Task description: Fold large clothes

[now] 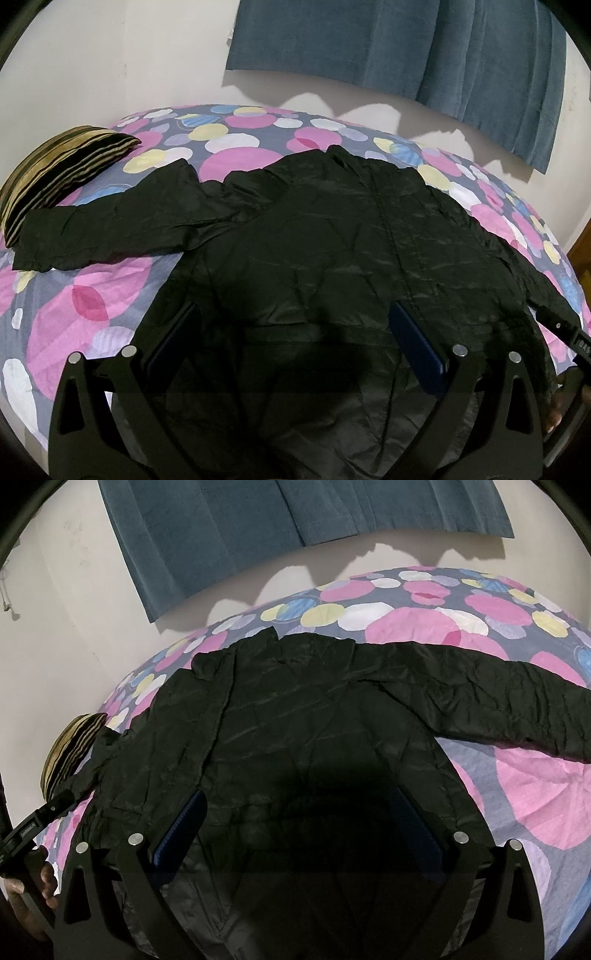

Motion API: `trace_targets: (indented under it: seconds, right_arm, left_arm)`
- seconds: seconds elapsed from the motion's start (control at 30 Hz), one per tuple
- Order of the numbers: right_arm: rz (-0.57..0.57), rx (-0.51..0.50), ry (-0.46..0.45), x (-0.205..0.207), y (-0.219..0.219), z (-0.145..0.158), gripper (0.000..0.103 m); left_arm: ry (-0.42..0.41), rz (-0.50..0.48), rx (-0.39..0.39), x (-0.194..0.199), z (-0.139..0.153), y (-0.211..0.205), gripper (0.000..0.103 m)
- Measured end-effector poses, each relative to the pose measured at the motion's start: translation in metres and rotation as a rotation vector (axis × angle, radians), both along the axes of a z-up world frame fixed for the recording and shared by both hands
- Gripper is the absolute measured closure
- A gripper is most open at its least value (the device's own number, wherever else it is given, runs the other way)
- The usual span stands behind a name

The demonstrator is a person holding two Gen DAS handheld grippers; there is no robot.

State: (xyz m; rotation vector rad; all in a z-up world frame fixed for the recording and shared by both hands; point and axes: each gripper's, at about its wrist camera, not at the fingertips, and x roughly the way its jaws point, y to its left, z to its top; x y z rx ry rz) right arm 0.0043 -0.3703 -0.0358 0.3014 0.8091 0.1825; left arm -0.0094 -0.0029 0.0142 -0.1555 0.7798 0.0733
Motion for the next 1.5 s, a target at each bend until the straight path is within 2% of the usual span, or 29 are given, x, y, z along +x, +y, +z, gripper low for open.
trace_targets:
  seconds: [0.3, 0.53, 0.63, 0.8, 0.9, 1.03, 1.2, 1.27, 1.33, 1.37, 1.4, 1.5]
  right_arm:
    - [-0.039, 0.01, -0.008, 0.001, -0.018, 0.004, 0.005]
    - [-0.142, 0.04, -0.025, 0.002, -0.074, 0.011, 0.005]
    - [-0.23, 0.114, -0.007, -0.002, -0.121, 0.003, 0.005]
    - [-0.436, 0.34, 0.036, -0.017, -0.213, -0.031, 0.005]
    - [-0.544, 0.438, 0.052, -0.025, -0.251, -0.05, 0.005]
    - [-0.659, 0.489, 0.047, -0.03, -0.283, -0.069, 0.005]
    - [-0.79, 0.514, -0.018, -0.029, -0.309, -0.072, 0.007]
    - [-0.844, 0.531, -0.038, -0.029, -0.318, -0.076, 0.014]
    - [-0.891, 0.526, -0.041, -0.027, -0.323, -0.08, 0.035]
    - [-0.912, 0.535, -0.039, -0.027, -0.325, -0.084, 0.042]
    - [-0.928, 0.545, -0.035, -0.027, -0.327, -0.088, 0.052]
    - [-0.946, 0.57, -0.039, -0.03, -0.333, -0.093, 0.07]
  left_arm:
    - [0.04, 0.042, -0.017, 0.01, -0.012, 0.009, 0.002]
    - [0.042, 0.069, -0.02, 0.012, -0.019, 0.023, 0.002]
    - [0.053, 0.091, -0.015, 0.013, -0.024, 0.025, 0.002]
    - [0.073, 0.116, -0.024, 0.017, -0.033, 0.035, 0.002]
    - [0.077, 0.119, -0.03, 0.02, -0.038, 0.039, 0.002]
    - [0.093, 0.128, -0.028, 0.021, -0.045, 0.042, 0.002]
    - [0.121, 0.132, -0.023, 0.024, -0.054, 0.043, 0.002]
    - [0.121, 0.129, -0.019, 0.023, -0.055, 0.043, 0.002]
    - [0.122, 0.128, -0.017, 0.023, -0.056, 0.042, 0.002]
    - [0.124, 0.127, -0.017, 0.024, -0.056, 0.043, 0.002]
    - [0.126, 0.127, -0.018, 0.024, -0.056, 0.043, 0.002]
    - [0.131, 0.127, -0.022, 0.025, -0.057, 0.043, 0.002]
